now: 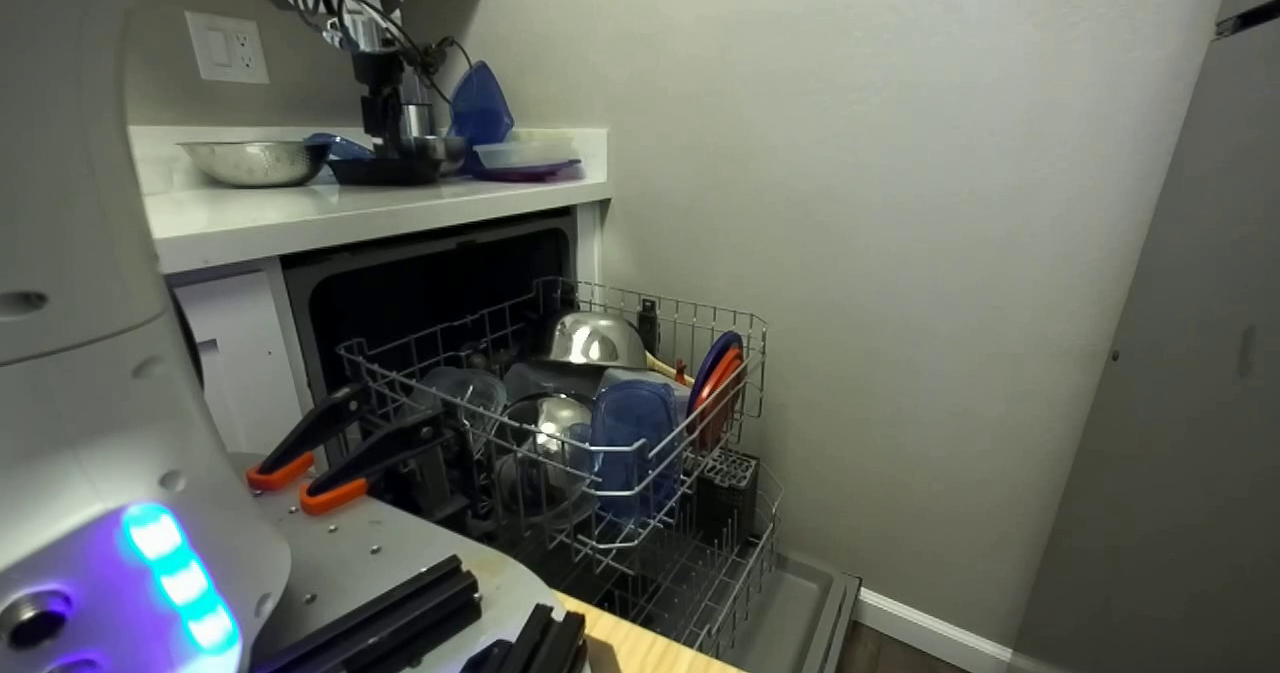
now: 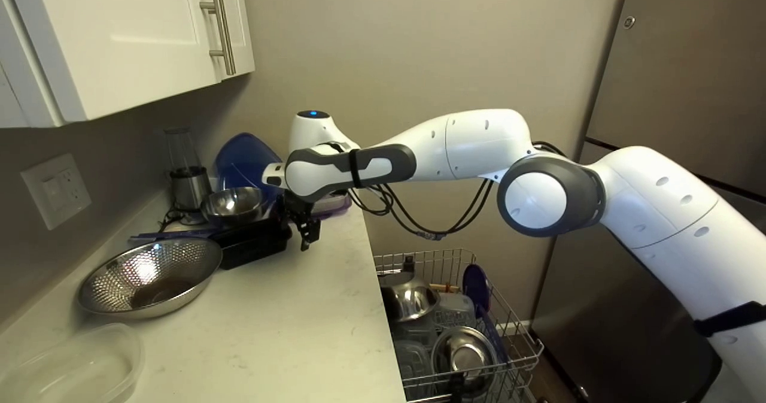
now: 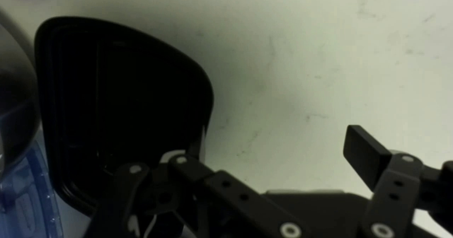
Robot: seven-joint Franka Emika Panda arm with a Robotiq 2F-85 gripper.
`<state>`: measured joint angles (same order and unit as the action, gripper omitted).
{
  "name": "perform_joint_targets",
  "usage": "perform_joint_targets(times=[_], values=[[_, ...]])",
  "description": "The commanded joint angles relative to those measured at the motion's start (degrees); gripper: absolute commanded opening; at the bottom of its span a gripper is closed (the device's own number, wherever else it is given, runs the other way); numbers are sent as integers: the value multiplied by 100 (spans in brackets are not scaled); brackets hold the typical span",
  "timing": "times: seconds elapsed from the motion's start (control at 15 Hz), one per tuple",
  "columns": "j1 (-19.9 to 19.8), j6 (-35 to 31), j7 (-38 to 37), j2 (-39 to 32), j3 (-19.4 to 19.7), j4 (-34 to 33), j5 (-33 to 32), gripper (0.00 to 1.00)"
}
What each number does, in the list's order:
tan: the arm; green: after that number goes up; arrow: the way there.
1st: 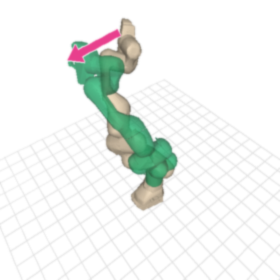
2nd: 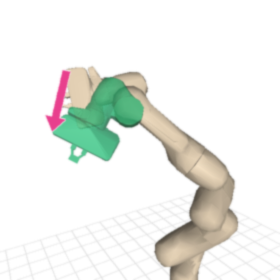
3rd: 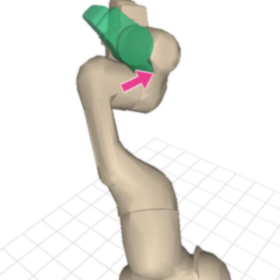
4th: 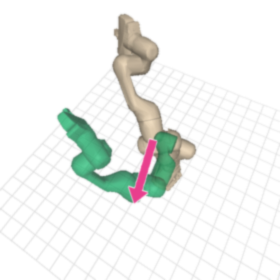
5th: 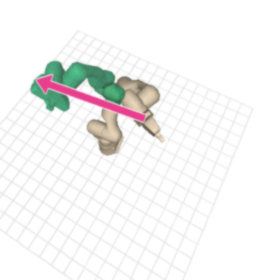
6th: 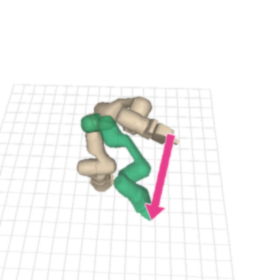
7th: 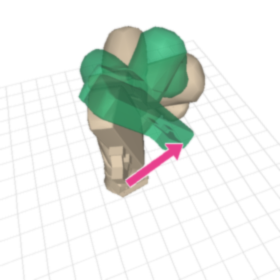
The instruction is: Pick up the black lunch box and place it upside down in the dishwasher tray
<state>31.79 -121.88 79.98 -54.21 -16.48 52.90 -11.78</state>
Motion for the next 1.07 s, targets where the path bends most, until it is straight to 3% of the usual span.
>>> perform_joint_targets(times=[0.0,0.4,0.8,0.87,1.0], values=[[216,-161,-115,-336,120,-412,-113,100],[433,-624,-387,-650,404,-793,-132,100],[576,-603,-413,-962,609,-1100,-101,98],[592,-622,-393,-1010,627,-1148,-100,74],[628,-621,-384,-1088,678,-1242,-86,68]])
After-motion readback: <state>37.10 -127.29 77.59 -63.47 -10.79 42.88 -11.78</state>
